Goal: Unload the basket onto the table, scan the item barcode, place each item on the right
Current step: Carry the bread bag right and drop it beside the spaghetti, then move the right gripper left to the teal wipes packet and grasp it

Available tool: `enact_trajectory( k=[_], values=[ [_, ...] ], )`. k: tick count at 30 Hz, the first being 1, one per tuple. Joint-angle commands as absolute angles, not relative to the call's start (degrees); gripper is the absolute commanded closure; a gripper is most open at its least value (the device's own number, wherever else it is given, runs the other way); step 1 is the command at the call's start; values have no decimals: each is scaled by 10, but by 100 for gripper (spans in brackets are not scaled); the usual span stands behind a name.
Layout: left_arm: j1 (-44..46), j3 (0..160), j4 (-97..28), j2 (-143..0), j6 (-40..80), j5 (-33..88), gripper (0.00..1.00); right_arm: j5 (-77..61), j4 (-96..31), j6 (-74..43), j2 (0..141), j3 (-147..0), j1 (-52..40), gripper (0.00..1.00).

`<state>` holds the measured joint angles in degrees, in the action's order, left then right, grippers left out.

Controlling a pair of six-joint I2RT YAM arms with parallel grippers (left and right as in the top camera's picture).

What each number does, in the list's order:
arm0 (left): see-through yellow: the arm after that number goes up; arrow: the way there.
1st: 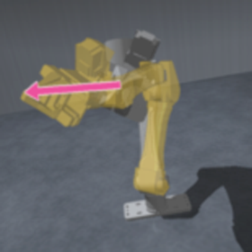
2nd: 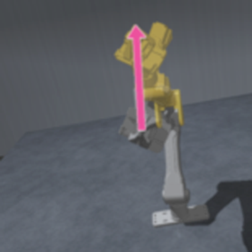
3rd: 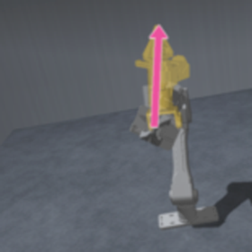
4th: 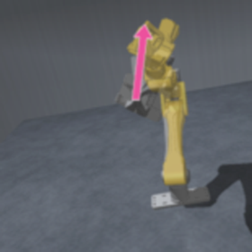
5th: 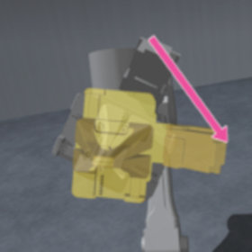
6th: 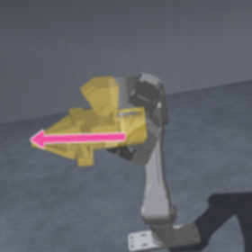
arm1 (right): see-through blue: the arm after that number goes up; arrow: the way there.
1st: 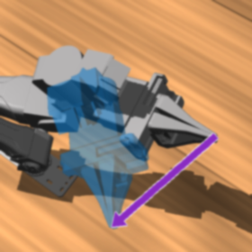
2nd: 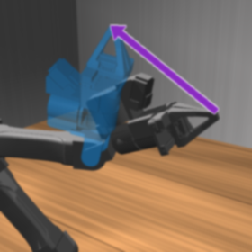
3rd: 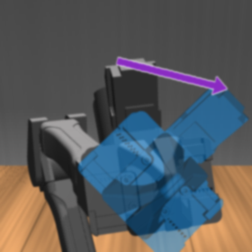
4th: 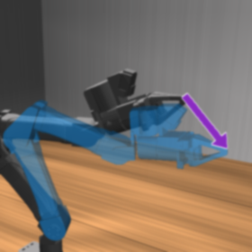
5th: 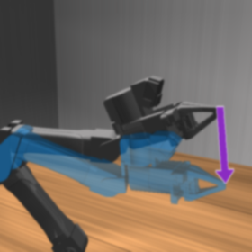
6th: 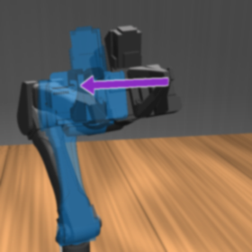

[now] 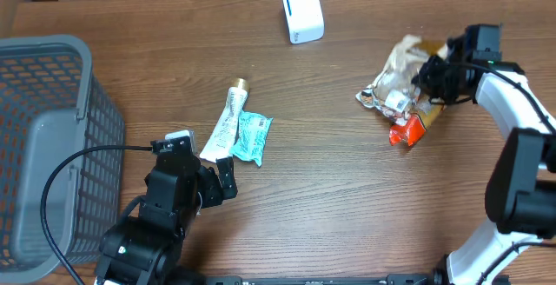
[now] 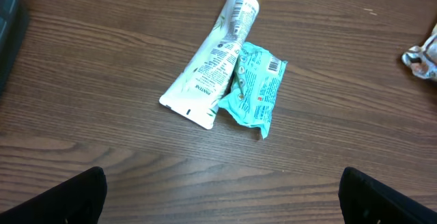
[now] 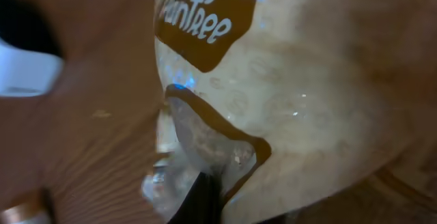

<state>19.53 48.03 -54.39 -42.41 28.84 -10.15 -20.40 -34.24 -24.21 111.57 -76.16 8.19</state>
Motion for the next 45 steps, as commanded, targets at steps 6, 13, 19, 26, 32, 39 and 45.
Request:
enact_trajectory(
  k=[6, 13, 19, 26, 32, 39, 45],
  values=[
    [195, 480, -542, -424, 298, -109, 0, -41, -422, -313, 1122, -761, 150, 96],
    [195, 480, -542, -424, 298, -109, 0, -132, -459, -183, 1122, -773, 199, 52],
    [195, 480, -542, -424, 298, -109, 0, -125, -579, -178, 1122, -854, 199, 8],
    [195, 480, -542, -424, 298, -109, 1, -127, -765, -168, 1113, -1030, 185, 5],
    [195, 480, -542, -424, 298, -109, 0, -279, -767, -83, 1115, -1052, 110, 1],
    [195, 481, -542, -424, 298, -109, 0, -293, -643, -123, 1118, -948, -55, 1],
    [195, 480, -542, -424, 298, -109, 0, -293, -458, -258, 1123, -835, -184, 9]
  ],
)
